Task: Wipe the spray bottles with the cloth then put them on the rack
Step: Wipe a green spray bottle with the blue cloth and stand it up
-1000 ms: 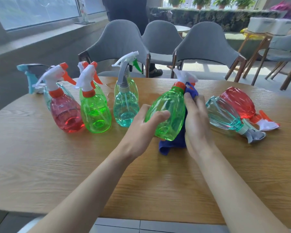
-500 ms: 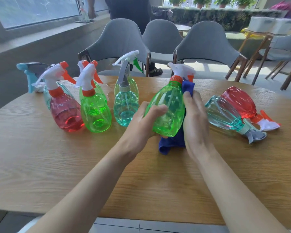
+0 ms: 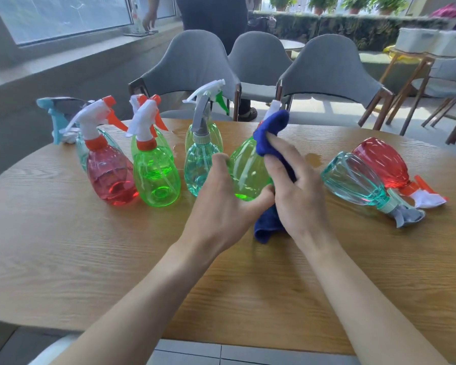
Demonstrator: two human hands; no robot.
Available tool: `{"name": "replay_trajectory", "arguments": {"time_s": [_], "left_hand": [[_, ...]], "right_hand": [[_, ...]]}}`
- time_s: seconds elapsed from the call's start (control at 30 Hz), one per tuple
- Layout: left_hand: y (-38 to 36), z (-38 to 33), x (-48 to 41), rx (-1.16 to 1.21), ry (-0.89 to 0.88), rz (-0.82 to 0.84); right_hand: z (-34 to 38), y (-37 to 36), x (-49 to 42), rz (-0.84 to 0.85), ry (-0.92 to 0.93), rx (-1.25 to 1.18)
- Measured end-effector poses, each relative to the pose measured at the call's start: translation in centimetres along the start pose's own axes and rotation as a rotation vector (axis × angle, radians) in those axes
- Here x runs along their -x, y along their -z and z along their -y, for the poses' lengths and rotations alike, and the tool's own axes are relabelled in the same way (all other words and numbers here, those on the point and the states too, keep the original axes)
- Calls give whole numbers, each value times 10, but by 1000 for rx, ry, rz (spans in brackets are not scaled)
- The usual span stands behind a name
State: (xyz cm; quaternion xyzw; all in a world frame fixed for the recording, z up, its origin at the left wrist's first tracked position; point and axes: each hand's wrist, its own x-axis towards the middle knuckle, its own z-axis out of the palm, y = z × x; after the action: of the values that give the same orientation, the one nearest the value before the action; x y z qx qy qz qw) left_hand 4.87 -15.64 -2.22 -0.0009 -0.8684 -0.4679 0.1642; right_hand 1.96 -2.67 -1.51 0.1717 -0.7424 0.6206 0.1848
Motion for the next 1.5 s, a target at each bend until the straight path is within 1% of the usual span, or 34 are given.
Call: {"name": "replay_trajectory", "arguments": {"time_s": [0.07,0.13,0.2,0.27,0.33,0.5,0.6,0.7,0.77,0.87,0.97,1.03,1.17,1.23,1.3,1.4,1.5], "left_hand": [[0,3,-1,-40,-31,-5],[-1,6,-2,-71,-52,-4],[-3,7,0,-113,-97,10],[-7,8,3,-158,-132,63],[-10,10,4,-168,-138,98],[-7,11,0,-217,-159,46],[-11,16,0,-291,-216,13],[-15,15,3,-326,-238,27],[-16,16,3,-325,-236,41],[-13,16,2,-242,-188,64],[-5,11,0,-58,-62,106],[0,9,-2,40,-6,119],[5,1,-4,301,122,169],[4,1,-6,397,155,189],[2,3,-8,467,166,195],[1,-1,-9,518,156,193],[5,-1,-12,520,132,168]], "right_hand": [[1,0,4,57,39,51],[1,1,4,59,43,88],[-1,3,1,-4,7,111],[-4,6,-2,-74,-38,137],[-4,6,-2,-85,-65,153],[0,1,2,-25,3,199],[-6,4,0,-36,-44,260],[-11,3,2,-34,-87,355],[-11,2,2,-31,-108,351],[-8,4,-2,-10,-105,182],[-4,7,-5,48,-58,-26],[-5,8,-6,68,-58,-139],[-8,8,-7,49,-76,-288],[-8,5,-4,17,-92,-289],[-9,0,-1,-15,-143,-289],[-6,-5,4,-25,-310,-422],[-9,-7,8,8,-355,-470]]}}
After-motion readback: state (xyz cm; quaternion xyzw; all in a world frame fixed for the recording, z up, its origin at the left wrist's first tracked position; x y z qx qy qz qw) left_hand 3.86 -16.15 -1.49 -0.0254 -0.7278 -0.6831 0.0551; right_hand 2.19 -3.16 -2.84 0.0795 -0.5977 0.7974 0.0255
